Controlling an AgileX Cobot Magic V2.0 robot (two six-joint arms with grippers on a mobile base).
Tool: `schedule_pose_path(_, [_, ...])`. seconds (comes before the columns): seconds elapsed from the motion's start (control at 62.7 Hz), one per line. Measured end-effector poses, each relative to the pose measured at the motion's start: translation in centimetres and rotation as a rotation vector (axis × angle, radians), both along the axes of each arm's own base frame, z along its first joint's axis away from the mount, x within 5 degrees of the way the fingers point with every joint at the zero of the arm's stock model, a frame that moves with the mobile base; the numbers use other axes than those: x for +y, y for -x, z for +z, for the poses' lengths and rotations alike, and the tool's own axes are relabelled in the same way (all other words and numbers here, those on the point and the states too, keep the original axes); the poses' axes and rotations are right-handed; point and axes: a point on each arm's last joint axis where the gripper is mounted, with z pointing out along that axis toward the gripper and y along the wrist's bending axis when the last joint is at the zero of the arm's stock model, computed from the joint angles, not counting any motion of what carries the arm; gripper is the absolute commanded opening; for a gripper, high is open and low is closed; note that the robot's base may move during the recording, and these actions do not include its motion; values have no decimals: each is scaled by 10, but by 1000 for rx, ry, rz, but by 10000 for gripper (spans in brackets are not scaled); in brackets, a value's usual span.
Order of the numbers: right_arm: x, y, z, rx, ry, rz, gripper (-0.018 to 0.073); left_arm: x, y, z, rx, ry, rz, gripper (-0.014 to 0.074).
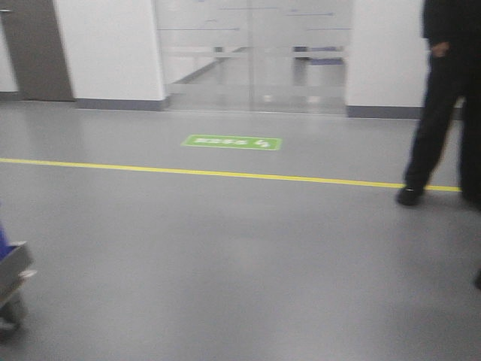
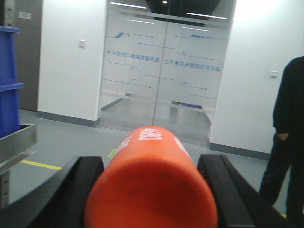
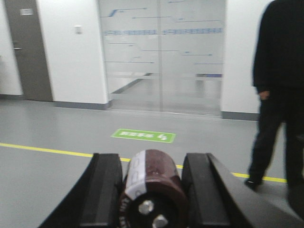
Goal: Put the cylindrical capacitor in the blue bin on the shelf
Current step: 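Drive the base up to the shelf of blue bins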
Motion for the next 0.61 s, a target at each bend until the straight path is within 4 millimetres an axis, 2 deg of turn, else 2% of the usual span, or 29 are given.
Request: schedule_pose_path(0.606, [0, 0, 0, 0, 0, 0, -163, 0, 0, 0, 0, 0, 0, -111])
